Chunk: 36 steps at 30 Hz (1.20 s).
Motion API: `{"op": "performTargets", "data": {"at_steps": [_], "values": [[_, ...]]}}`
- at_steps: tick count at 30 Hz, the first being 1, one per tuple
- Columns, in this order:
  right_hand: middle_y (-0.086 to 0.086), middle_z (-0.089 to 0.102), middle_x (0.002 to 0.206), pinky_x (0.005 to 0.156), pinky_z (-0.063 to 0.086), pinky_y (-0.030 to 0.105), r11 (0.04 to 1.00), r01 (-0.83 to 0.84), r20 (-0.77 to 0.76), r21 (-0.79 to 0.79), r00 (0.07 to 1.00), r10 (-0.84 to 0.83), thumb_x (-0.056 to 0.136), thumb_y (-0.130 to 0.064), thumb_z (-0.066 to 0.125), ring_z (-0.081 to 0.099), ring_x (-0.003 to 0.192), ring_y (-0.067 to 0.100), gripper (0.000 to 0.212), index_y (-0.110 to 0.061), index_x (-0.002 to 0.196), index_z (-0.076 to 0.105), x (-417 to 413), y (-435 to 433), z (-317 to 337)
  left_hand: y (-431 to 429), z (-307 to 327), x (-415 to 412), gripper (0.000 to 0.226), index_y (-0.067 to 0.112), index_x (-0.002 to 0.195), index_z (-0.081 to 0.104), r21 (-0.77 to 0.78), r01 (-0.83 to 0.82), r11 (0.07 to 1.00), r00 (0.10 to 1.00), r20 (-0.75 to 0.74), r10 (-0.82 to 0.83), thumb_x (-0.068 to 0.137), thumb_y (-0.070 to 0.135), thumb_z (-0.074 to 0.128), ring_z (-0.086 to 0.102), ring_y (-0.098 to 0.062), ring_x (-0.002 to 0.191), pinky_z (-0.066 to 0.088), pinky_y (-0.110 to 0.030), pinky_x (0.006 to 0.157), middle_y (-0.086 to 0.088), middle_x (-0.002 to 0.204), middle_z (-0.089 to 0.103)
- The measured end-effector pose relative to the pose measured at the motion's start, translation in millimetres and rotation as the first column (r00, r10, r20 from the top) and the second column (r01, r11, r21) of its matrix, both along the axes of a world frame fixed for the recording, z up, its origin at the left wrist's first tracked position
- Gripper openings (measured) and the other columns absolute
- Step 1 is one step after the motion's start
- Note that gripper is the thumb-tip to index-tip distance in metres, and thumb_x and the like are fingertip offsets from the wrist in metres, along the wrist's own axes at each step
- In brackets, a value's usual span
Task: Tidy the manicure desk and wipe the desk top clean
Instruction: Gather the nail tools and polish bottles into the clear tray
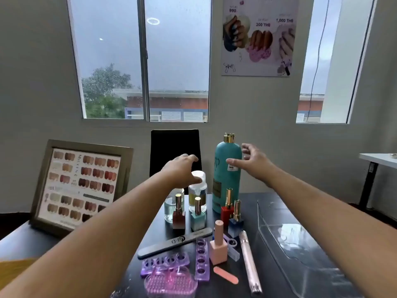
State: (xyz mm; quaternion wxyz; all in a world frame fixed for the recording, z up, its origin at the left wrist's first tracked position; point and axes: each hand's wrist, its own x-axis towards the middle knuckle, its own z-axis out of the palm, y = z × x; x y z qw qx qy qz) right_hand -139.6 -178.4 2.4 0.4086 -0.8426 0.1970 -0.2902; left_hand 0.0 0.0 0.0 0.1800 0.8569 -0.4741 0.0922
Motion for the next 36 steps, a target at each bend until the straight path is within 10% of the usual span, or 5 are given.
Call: {"op": "performTargets", "data": {"at_steps": [8, 36], "values": [[-0.002, 0.05, 0.112, 0.07, 0.048, 0.022, 0.997, -0.028, 0.021, 0.067, 0.999, 0.026, 0.066, -0.029, 0.083, 0.052, 0.101, 0.015, 0.075, -0.02, 0.125, 0.037, 32, -13, -16, -29, -4, 23, 0.053, 0.024, 0.12, 0.058, 0.14, 0.022, 0.99, 1.0, -0.004, -0.022, 0.072, 0.034, 0.077, 0.054, -0.018, 0.099, 0.046, -0.029, 0.081, -0.002, 0.117, 0.061], [0.002, 0.057, 0.113, 0.09, 0.051, 0.043, 0.91, 0.412, 0.045, -0.052, 0.911, -0.41, 0.056, -0.041, 0.086, 0.056, 0.104, 0.022, 0.081, -0.018, 0.122, 0.043, -66, -134, -18, -213, -10, -48, 0.048, 0.019, 0.116, 0.062, 0.067, 0.303, 0.951, 0.952, 0.016, -0.304, 0.071, 0.03, 0.076, 0.053, -0.022, 0.111, 0.043, -0.03, 0.091, -0.003, 0.119, 0.062]]}}
